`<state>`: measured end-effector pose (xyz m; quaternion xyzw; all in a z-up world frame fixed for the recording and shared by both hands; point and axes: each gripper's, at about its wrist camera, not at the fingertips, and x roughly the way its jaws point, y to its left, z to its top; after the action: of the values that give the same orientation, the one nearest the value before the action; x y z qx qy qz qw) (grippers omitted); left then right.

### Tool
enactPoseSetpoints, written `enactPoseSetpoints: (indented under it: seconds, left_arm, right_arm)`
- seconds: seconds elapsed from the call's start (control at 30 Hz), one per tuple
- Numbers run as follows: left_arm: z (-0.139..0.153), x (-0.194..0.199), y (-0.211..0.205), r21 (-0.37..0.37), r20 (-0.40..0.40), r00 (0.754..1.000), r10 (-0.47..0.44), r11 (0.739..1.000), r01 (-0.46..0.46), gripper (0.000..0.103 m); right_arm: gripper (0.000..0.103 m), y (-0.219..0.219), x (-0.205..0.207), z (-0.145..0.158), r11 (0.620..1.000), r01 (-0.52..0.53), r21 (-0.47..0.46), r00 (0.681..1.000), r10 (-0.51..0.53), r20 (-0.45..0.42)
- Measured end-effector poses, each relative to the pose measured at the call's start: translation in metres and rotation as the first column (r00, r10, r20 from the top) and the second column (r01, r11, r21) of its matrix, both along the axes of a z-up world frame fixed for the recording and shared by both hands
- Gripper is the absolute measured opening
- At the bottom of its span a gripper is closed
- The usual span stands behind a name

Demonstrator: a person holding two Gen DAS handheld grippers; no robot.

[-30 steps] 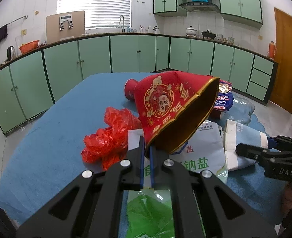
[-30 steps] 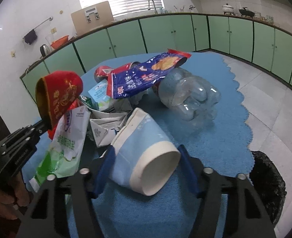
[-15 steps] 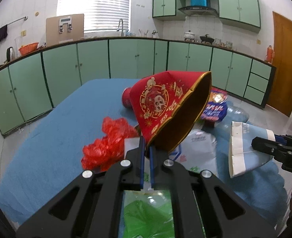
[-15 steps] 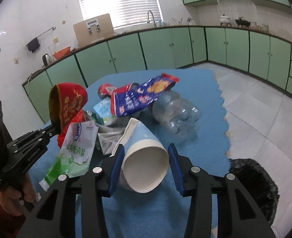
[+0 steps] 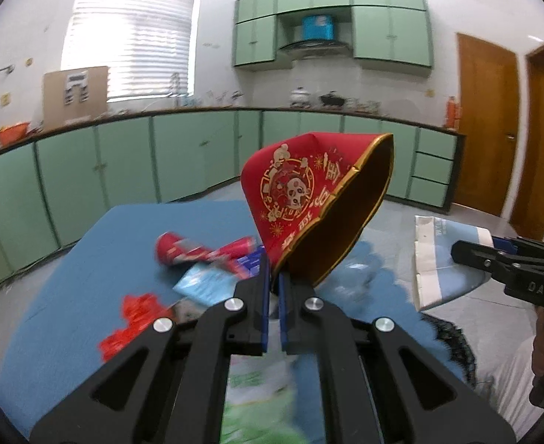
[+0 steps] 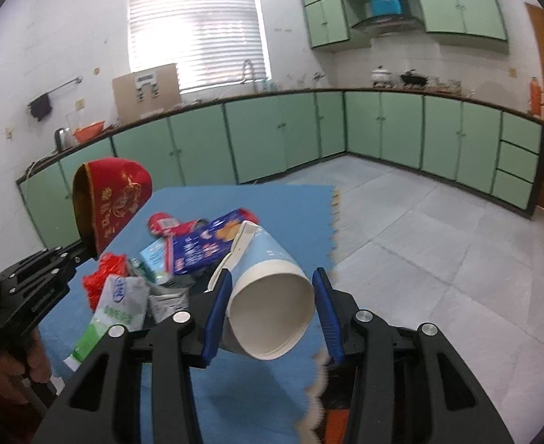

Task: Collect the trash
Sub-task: 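Drop the paper cup and hat into the bin by opening both tools, then move both tools back over the table toward the red plastic bag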

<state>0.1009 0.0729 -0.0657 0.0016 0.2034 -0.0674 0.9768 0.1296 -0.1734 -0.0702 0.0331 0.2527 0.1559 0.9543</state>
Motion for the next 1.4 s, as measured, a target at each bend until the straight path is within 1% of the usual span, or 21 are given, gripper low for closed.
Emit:
enactPoseSetpoints:
  seconds: [0.1,0.2,0.43,0.67,0.83,0.9,0.93,1.0,1.03,1.07,1.17,1.23,1.33,1.4]
  left_arm:
    - [0.003,0.006,-0.029,-0.015,0.006,0.997,-0.074,0.997,0.074,0.003]
    - [-0.001,0.013,-0.057,-0.027,0.001,0.99,-0.139,0.99,0.139,0.003]
    - [-0.014,0.029,-0.117,-0.042,-0.013,0.968,-0.25,0.968,0.249,0.003]
    - [-0.038,0.052,-0.17,-0.046,-0.053,0.944,-0.326,0.945,0.324,0.003]
    - [-0.06,0.069,-0.199,-0.045,-0.111,0.923,-0.368,0.93,0.365,0.004]
    - [-0.068,0.074,-0.207,-0.044,-0.139,0.913,-0.385,0.923,0.383,0.007]
    - [-0.072,0.077,-0.209,-0.049,-0.151,0.906,-0.395,0.919,0.392,0.01]
    - [-0.077,0.08,-0.212,-0.053,-0.169,0.9,-0.402,0.915,0.399,0.033]
    - [-0.078,0.081,-0.212,-0.052,-0.171,0.898,-0.404,0.914,0.401,0.037]
    - [-0.08,0.079,-0.212,-0.052,-0.171,0.898,-0.406,0.914,0.403,0.038]
    - [-0.081,0.079,-0.211,-0.054,-0.174,0.894,-0.414,0.91,0.411,0.044]
    - [-0.081,0.078,-0.21,-0.052,-0.176,0.894,-0.412,0.911,0.409,0.044]
    - [-0.076,0.078,-0.207,-0.046,-0.172,0.901,-0.397,0.917,0.396,0.046]
    - [-0.072,0.075,-0.199,-0.051,-0.167,0.908,-0.383,0.924,0.38,0.051]
  right_arm:
    - [0.045,-0.021,-0.005,0.005,0.998,0.061,-0.007,0.998,-0.061,0.012]
    - [0.045,-0.041,-0.011,0.007,0.993,0.116,-0.01,0.993,-0.116,0.014]
    - [0.045,-0.087,-0.022,0.003,0.973,0.229,-0.02,0.973,-0.229,0.006]
    - [0.045,-0.128,-0.024,-0.019,0.944,0.33,-0.014,0.943,-0.33,-0.048]
    - [0.045,-0.149,-0.016,-0.044,0.931,0.366,-0.023,0.925,-0.366,-0.102]
    - [0.047,-0.154,-0.011,-0.051,0.928,0.371,-0.034,0.92,-0.372,-0.126]
    - [0.048,-0.158,-0.008,-0.057,0.923,0.382,-0.04,0.912,-0.384,-0.142]
    - [0.048,-0.164,-0.006,-0.067,0.92,0.391,-0.04,0.904,-0.392,-0.17]
    - [0.048,-0.166,-0.005,-0.069,0.918,0.395,-0.039,0.901,-0.395,-0.178]
    - [0.048,-0.169,-0.005,-0.073,0.915,0.402,-0.038,0.896,-0.402,-0.19]
    - [0.051,-0.173,-0.007,-0.079,0.91,0.413,-0.034,0.889,-0.41,-0.205]
    - [0.051,-0.175,-0.007,-0.078,0.91,0.413,-0.031,0.888,-0.41,-0.206]
    - [0.054,-0.172,-0.009,-0.076,0.912,0.41,-0.028,0.891,-0.407,-0.199]
    - [0.056,-0.172,-0.008,-0.072,0.914,0.405,-0.024,0.896,-0.401,-0.192]
